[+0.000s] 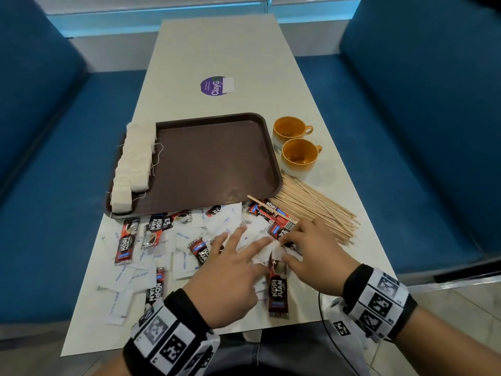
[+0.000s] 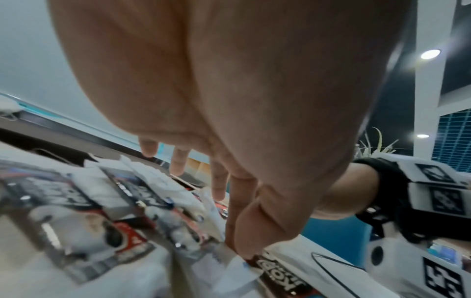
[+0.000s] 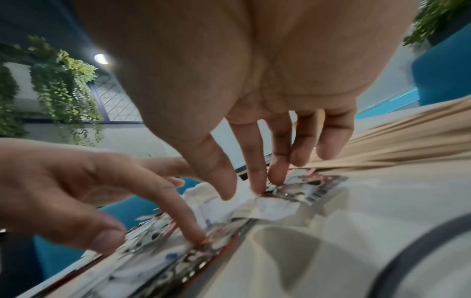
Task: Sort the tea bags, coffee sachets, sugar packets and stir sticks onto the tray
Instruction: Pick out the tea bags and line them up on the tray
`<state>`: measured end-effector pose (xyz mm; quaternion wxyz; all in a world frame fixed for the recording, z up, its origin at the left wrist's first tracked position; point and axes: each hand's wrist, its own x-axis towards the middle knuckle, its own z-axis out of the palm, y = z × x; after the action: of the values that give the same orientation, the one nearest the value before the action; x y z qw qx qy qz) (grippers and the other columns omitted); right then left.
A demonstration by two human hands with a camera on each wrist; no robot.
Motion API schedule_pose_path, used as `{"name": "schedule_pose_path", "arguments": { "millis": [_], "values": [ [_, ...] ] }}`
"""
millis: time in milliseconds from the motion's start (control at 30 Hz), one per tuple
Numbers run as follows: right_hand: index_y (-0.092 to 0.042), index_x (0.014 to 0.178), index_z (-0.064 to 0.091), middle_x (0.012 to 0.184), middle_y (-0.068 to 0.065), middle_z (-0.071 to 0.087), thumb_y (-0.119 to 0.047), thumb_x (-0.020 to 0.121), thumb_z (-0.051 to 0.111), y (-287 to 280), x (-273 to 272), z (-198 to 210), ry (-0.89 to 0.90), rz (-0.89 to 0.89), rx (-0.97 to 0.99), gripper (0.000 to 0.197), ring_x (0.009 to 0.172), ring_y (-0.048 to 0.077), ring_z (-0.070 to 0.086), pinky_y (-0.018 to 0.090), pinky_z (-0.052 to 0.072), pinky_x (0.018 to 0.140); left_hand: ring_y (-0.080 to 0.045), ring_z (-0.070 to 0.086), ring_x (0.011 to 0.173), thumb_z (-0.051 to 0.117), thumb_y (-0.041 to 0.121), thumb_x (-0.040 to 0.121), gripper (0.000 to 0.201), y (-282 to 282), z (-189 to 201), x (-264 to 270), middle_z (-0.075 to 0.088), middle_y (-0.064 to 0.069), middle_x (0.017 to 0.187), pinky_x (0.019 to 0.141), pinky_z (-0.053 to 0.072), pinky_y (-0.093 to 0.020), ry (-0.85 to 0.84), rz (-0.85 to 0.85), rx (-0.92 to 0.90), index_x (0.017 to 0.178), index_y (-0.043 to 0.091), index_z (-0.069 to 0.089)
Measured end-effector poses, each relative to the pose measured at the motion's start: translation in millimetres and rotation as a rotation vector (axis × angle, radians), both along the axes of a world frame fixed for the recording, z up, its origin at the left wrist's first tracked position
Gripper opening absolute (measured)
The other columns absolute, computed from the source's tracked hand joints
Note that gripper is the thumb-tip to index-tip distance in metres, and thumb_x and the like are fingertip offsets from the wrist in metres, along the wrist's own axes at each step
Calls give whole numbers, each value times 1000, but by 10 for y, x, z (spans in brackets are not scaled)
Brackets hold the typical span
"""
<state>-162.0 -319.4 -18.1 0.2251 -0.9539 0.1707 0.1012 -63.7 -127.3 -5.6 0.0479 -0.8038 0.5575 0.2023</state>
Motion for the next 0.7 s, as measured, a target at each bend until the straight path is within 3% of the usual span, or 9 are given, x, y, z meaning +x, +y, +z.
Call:
{"name": "schedule_pose_path", "arguments": {
  "millis": [133, 300, 367, 533, 700],
  "values": [
    [-31, 134, 61, 125, -10, 42, -37, 97, 62, 89, -68, -37, -2, 56, 27, 38, 121, 13, 30, 32, 34, 109, -33, -18, 155, 46, 31, 94, 52, 176, -40, 87, -7, 19, 169, 125, 0, -57, 57, 72, 15, 143, 49, 43],
    [-32, 128, 65, 125, -14, 43, -30, 97, 66, -1, -154, -75, -57, 32, 28, 31, 121, 9, 35, 28, 38, 107, -31, -14, 156, 47, 34, 92, 51, 396, -95, 190, 1, 22, 169, 125, 9, -55, 88, 109, -27, 140, 52, 46],
    [-34, 128, 65, 124, -15, 43, -34, 97, 65, -19, -189, -88, -65, 33, 6, 31, 120, 8, 34, 30, 40, 107, -30, -11, 157, 46, 34, 89, 51, 485, -130, 231, 5, 23, 168, 125, 15, -55, 106, 125, -59, 137, 52, 49],
    [-45, 128, 60, 122, -20, 38, -60, 90, 64, 91, -252, -41, -51, 139, 31, 41, 114, 4, 29, 22, 35, 101, -15, -15, 156, 47, 36, 97, 47, 676, -208, 330, 4, 35, 162, 127, 15, -41, 156, 193, -157, 141, 49, 43],
    [-49, 132, 54, 129, -21, 36, -63, 89, 63, 238, -175, -61, 15, 215, 35, 46, 119, 6, 29, 26, 37, 106, 1, 2, 153, 55, 25, 97, 41, 852, -198, 407, 29, 36, 153, 126, 18, -29, 231, 272, -325, 132, 46, 52]
  ]
}}
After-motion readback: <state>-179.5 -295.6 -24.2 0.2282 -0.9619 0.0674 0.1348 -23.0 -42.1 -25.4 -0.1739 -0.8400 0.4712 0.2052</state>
